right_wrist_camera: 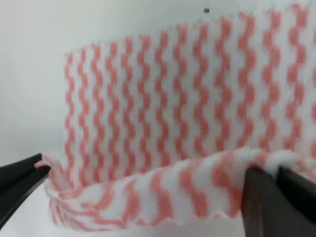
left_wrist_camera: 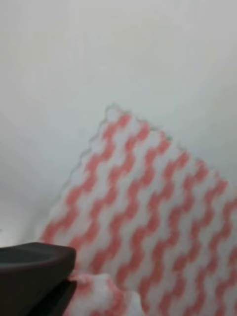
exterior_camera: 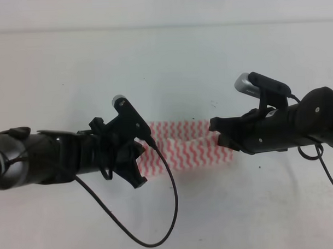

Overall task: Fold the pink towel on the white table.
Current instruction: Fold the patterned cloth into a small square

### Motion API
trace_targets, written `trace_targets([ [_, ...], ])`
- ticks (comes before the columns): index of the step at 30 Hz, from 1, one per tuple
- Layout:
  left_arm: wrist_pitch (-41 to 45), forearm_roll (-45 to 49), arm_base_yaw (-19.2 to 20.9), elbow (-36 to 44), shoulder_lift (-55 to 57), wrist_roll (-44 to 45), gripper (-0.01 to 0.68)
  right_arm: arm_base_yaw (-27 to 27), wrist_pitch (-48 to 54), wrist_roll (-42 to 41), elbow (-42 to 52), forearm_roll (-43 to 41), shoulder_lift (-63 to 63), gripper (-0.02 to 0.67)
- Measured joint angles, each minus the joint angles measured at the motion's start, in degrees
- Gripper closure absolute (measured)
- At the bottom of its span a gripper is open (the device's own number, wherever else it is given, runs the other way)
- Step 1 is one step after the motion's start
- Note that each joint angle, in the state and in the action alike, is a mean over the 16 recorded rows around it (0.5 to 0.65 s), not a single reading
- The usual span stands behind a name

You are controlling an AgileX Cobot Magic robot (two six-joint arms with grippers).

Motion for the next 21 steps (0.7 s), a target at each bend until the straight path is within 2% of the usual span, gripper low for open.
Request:
trace_targets([
  [21,-4.73,0.02,0.0,-3.09,2.82,-0.45,0.676,-0.38,-2.4,0.02,-0.01,-0.19,-0.1,0.665],
])
